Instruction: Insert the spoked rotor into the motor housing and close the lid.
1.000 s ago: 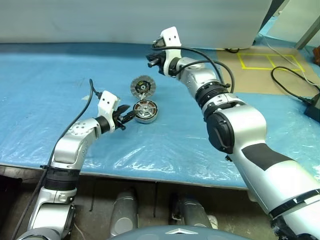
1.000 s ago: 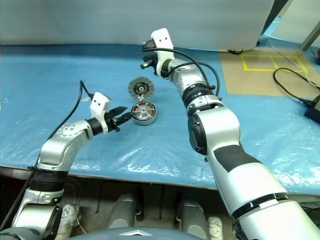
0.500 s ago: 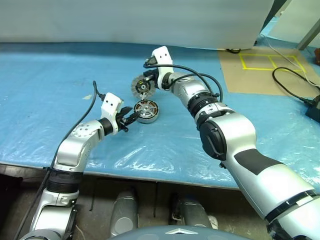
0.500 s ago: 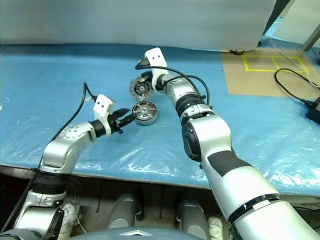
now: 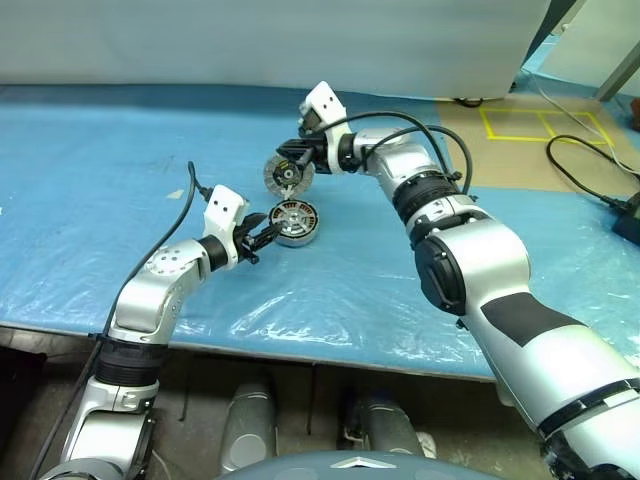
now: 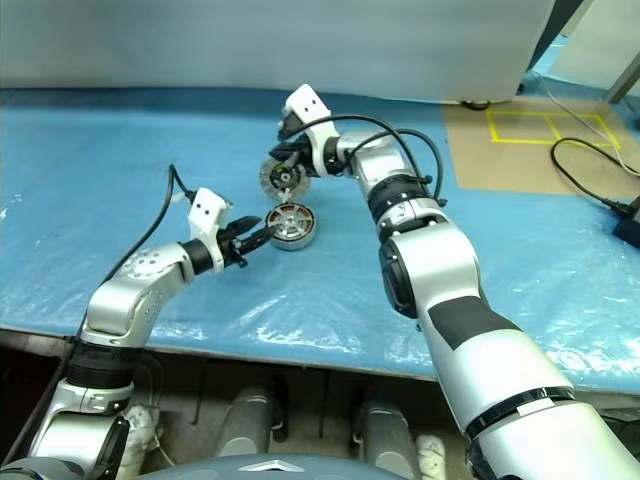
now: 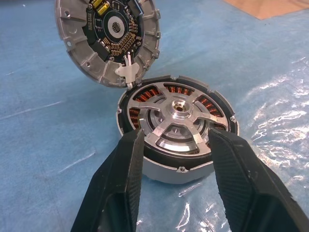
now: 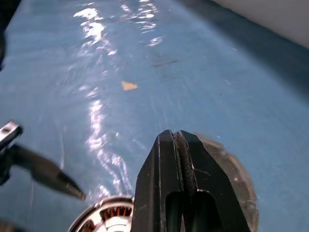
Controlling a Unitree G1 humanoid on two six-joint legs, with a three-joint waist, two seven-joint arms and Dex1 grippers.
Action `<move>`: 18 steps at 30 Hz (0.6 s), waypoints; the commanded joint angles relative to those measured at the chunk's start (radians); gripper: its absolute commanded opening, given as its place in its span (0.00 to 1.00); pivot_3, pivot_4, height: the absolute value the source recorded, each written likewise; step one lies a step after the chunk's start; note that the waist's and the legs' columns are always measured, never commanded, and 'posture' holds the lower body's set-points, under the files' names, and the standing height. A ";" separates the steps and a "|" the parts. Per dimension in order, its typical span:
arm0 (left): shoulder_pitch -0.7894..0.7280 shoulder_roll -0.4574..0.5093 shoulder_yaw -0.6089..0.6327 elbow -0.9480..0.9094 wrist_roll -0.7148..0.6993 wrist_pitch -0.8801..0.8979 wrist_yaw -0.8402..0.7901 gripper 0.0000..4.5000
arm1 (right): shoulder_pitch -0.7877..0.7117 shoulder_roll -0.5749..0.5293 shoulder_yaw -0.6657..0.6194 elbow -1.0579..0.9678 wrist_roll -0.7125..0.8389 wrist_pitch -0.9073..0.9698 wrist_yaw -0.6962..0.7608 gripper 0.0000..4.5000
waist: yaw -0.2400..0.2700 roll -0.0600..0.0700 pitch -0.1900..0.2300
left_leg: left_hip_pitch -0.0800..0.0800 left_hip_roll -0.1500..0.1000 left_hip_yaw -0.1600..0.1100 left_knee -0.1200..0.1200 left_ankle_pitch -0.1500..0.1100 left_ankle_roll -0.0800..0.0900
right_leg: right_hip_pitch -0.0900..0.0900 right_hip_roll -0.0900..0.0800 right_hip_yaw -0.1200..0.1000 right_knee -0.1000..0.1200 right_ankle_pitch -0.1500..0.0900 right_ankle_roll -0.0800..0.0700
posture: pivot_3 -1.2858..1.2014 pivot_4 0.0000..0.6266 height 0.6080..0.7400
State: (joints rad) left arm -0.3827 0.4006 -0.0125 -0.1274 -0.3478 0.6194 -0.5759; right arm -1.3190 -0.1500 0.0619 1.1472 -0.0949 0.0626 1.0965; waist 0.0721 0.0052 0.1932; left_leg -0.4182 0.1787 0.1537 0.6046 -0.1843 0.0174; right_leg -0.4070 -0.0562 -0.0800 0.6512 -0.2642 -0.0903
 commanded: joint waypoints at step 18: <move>-0.002 -0.003 0.003 -0.024 0.000 -0.011 -0.012 0.49 | 0.211 -0.101 0.358 -0.227 -0.161 -0.456 0.211 0.71 | -0.024 0.000 0.000 | 0.000 0.002 0.000 0.006 0.000 0.001 | 0.000 0.001 0.000 0.005 0.000 -0.001 | 0.52 0.24 1.00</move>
State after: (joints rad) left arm -0.3785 0.3960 -0.0137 -0.1118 -0.3478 0.6198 -0.5928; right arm -1.0824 -0.2606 0.4110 0.9041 -0.2434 -0.3609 1.3292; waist 0.0481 0.0054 0.1934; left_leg -0.4178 0.1803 0.1533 0.6102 -0.1845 0.0182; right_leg -0.4072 -0.0554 -0.0798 0.6561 -0.2646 -0.0909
